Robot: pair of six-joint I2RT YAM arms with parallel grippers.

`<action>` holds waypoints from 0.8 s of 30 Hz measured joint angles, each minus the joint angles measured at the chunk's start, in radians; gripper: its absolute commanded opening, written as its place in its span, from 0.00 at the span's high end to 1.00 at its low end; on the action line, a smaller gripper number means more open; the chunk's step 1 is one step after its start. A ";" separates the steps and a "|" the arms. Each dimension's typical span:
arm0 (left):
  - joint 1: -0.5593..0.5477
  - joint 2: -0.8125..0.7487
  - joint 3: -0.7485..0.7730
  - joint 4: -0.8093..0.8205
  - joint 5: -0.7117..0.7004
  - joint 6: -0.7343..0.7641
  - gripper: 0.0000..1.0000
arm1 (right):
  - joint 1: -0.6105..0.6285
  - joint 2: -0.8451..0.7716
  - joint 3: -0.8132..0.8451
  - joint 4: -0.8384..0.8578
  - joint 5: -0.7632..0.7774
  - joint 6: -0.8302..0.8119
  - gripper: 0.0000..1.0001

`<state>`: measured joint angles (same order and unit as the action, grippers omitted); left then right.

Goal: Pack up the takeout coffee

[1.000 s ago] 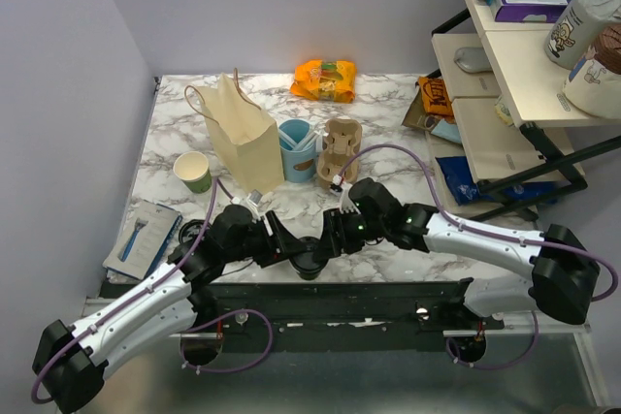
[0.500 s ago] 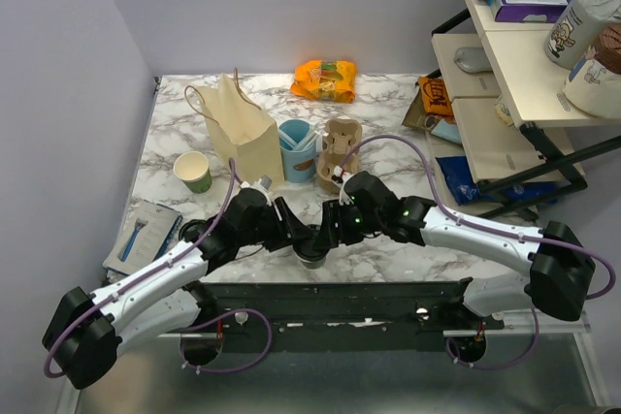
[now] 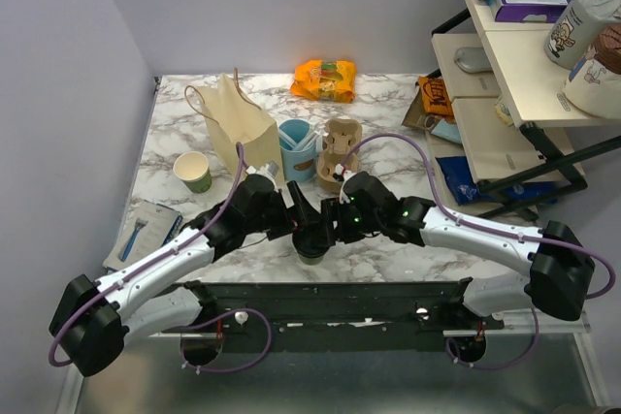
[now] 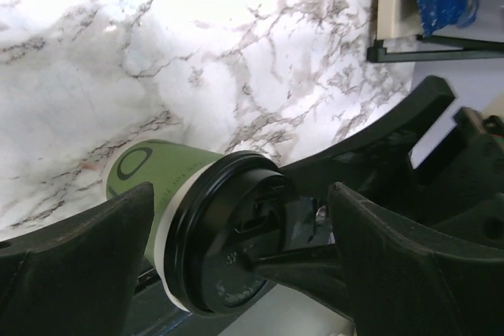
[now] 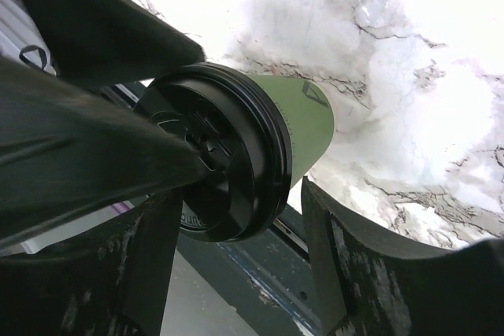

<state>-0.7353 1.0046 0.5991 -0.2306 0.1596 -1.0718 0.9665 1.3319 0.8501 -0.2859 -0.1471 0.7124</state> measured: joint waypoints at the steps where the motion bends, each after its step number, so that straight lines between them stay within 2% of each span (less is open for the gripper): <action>1: 0.000 -0.009 0.007 -0.010 -0.006 0.003 0.01 | 0.000 0.000 0.000 0.000 0.002 0.002 0.30; 9: 0.000 -0.156 -0.001 -0.170 -0.070 0.012 0.01 | 0.000 0.000 0.000 0.000 0.014 0.006 0.28; 13: 0.000 -0.193 -0.051 -0.182 -0.060 -0.006 0.01 | 0.000 0.002 0.000 0.001 0.016 0.007 0.28; 15: 0.000 -0.194 -0.076 -0.175 -0.049 -0.021 0.04 | 0.000 0.005 0.002 0.001 0.016 0.010 0.28; 19: 0.000 -0.192 -0.110 -0.149 -0.024 -0.054 0.23 | 0.000 0.019 0.012 0.006 0.016 0.013 0.28; 20: 0.000 -0.191 -0.114 -0.140 -0.020 -0.059 0.33 | 0.000 0.021 0.013 0.008 0.015 0.013 0.28; 24: 0.000 -0.182 -0.119 -0.095 -0.008 -0.085 0.49 | 0.000 0.026 0.013 0.015 0.015 0.013 0.27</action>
<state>-0.7353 0.8230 0.4797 -0.3260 0.1516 -1.1564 0.9665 1.3579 0.8631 -0.2710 -0.1322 0.7250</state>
